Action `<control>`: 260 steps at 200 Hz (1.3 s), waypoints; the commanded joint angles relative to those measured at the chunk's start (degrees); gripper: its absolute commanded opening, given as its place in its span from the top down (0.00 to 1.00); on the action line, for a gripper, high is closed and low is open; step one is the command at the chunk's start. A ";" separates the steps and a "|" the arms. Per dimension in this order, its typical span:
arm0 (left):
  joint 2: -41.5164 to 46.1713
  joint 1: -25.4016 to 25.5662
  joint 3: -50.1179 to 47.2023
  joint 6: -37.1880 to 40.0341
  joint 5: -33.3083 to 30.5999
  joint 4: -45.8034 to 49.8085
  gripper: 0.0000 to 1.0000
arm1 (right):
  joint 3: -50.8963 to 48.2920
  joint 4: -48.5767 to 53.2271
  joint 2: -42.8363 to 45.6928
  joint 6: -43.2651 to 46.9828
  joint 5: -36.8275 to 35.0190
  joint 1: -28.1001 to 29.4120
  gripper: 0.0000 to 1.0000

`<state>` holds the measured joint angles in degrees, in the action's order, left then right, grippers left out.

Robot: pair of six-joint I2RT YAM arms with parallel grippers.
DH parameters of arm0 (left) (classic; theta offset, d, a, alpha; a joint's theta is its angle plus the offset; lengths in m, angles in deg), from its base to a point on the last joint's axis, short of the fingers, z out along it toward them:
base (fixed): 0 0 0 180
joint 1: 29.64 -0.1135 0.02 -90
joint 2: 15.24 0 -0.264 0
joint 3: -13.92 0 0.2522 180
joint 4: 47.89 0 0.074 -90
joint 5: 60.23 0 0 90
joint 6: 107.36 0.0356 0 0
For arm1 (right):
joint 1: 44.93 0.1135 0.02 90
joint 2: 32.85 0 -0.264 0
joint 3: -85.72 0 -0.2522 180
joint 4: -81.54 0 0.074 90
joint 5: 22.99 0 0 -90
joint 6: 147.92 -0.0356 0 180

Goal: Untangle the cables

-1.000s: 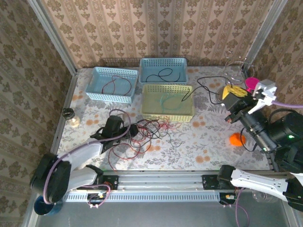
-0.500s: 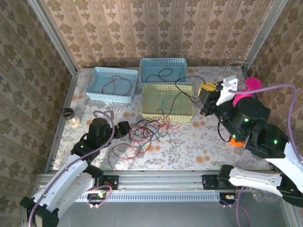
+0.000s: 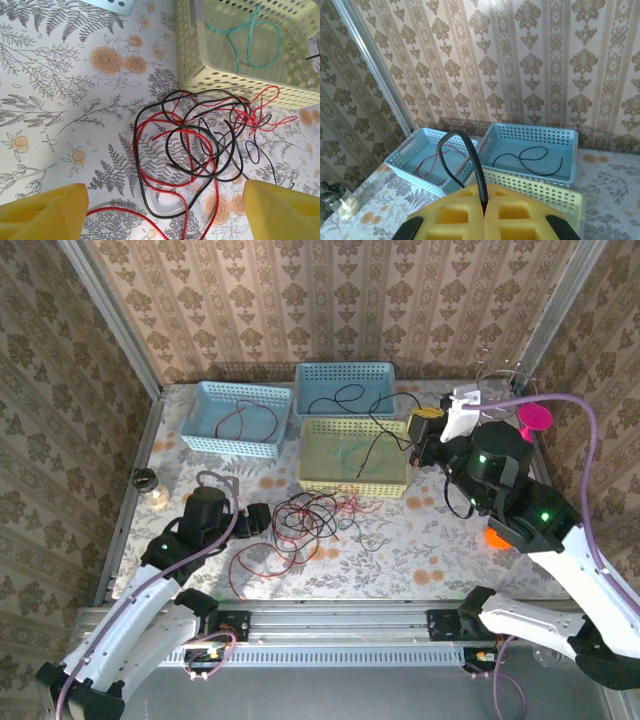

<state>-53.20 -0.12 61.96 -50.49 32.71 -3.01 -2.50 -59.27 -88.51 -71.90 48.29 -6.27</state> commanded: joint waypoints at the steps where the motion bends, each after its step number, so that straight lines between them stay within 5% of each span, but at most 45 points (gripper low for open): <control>1: 1.32 -0.43 0.51 0.08 -1.46 1.67 0.17 | -0.30 -4.87 -2.27 -3.85 6.95 -3.74 1.00; 24: 2.48 -0.43 -2.77 -1.94 -1.58 -2.37 0.17 | 0.61 -10.18 -7.10 -5.96 11.14 -8.58 1.00; 60: 4.51 -0.45 -5.78 -4.86 -1.82 -3.25 0.17 | 10.60 -12.37 -18.15 -0.61 8.28 -11.66 1.00; 102: 4.65 -0.51 -6.60 -3.85 -2.10 -3.69 0.16 | 19.78 -19.55 -33.06 -8.35 17.30 -20.48 1.00; 155: 3.10 -0.73 -6.07 -2.73 -1.37 -3.48 0.15 | 46.65 -8.24 -60.81 -10.07 20.23 -24.13 1.00; 162: 3.15 -0.78 -6.15 -2.77 -0.78 -3.47 0.15 | 52.86 -4.03 -66.15 -10.05 22.05 -24.29 0.89; 174: 3.23 -0.86 -6.35 -2.54 0.55 -3.44 0.15 | 67.58 8.62 -76.69 -9.80 24.00 -24.47 0.57; 197: 3.05 -0.95 -5.83 -2.01 3.05 -2.65 0.14 | 89.89 25.41 -89.65 -10.54 21.83 -24.47 0.46; 223: 2.94 -1.00 -4.72 -1.79 4.43 -2.05 0.14 | 84.11 24.00 -86.16 -10.28 21.83 -24.21 0.41; 260: 2.46 -1.04 -4.21 -2.02 4.79 -3.10 0.15 | 52.31 7.16 -66.78 -10.24 24.61 -23.94 0.41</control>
<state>-50.46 -0.56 55.93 -53.53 36.16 -6.25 62.55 -42.97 -170.24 -81.95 69.64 -30.51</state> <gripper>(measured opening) 0.859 0.593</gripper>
